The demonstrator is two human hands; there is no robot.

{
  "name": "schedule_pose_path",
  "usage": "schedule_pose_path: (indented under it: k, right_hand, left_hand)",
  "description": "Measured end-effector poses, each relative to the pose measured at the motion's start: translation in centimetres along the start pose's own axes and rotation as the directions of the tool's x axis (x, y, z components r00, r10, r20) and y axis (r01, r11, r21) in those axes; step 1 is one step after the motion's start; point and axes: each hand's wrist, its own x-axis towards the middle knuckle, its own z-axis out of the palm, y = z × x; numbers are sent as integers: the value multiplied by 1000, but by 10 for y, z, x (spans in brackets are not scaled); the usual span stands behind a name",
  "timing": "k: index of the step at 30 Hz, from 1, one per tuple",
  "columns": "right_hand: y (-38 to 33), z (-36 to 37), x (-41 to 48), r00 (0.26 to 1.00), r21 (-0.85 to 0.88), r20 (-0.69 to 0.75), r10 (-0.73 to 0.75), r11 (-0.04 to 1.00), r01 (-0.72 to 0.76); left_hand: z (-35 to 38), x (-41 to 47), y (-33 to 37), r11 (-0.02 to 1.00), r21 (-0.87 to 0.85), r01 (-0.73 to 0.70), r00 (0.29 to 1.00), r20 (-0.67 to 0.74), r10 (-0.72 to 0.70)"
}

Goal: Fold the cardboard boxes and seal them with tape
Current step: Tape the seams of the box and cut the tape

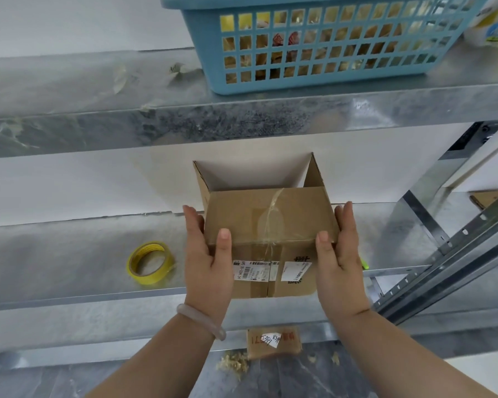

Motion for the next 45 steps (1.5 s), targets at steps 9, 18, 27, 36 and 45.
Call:
schedule_pose_path:
  k: [9, 18, 27, 36, 45]
  right_hand:
    - [-13, -15, 8, 965, 102, 21, 263, 959, -264]
    - [36, -32, -17, 678, 176, 144, 721, 656, -734]
    - [13, -41, -36, 770, 529, 152, 620, 607, -593]
    - [-41, -23, -64, 981, -28, -121, 152, 987, -157]
    - [-47, -8, -48, 995, -142, -58, -84, 987, 75]
  left_hand:
    - [-5, 8, 17, 965, 24, 261, 965, 1, -261]
    - [-24, 3, 13, 921, -242, 304, 937, -99, -335]
    - [-59, -3, 1, 737, -496, 460, 857, 31, -514]
    - [-69, -16, -3, 868, -165, 468, 855, 334, -398]
    - [-69, 5, -40, 494, -489, 719, 689, 417, -593]
